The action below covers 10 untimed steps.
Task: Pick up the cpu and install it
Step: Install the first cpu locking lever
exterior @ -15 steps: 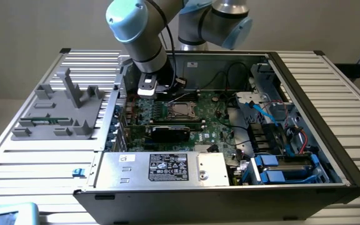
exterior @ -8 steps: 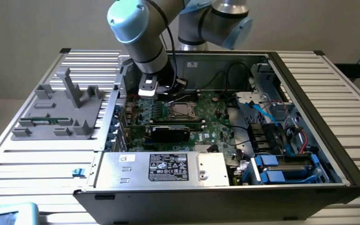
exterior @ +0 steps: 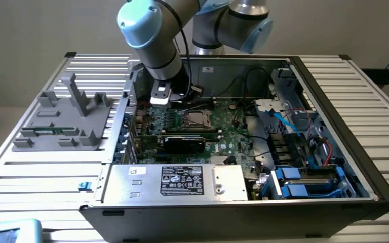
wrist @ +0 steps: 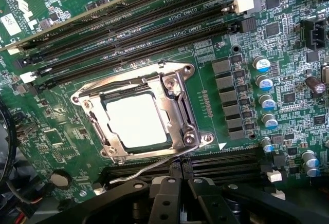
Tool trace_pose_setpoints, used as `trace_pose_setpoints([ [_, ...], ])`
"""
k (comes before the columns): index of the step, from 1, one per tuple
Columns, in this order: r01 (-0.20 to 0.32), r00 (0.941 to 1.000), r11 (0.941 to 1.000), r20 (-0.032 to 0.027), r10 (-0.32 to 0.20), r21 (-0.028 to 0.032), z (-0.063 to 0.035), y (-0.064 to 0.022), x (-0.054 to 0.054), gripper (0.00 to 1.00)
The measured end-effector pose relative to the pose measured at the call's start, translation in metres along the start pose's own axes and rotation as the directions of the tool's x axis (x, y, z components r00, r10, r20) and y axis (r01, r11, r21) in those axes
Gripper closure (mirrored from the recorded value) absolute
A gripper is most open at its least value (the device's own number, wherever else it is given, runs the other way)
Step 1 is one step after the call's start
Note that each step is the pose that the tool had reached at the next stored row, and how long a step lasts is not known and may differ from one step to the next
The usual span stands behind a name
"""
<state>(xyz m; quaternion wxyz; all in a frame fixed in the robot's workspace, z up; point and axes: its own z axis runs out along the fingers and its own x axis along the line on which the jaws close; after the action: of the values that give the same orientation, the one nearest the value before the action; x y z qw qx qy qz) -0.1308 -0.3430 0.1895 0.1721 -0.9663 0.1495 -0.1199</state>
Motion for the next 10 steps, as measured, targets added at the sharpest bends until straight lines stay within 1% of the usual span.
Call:
trace_pose_setpoints([
  [10,-0.005,1.0,1.0,-0.0018,0.005,-0.0006,0.0022,0.0007,0.001,0.89],
])
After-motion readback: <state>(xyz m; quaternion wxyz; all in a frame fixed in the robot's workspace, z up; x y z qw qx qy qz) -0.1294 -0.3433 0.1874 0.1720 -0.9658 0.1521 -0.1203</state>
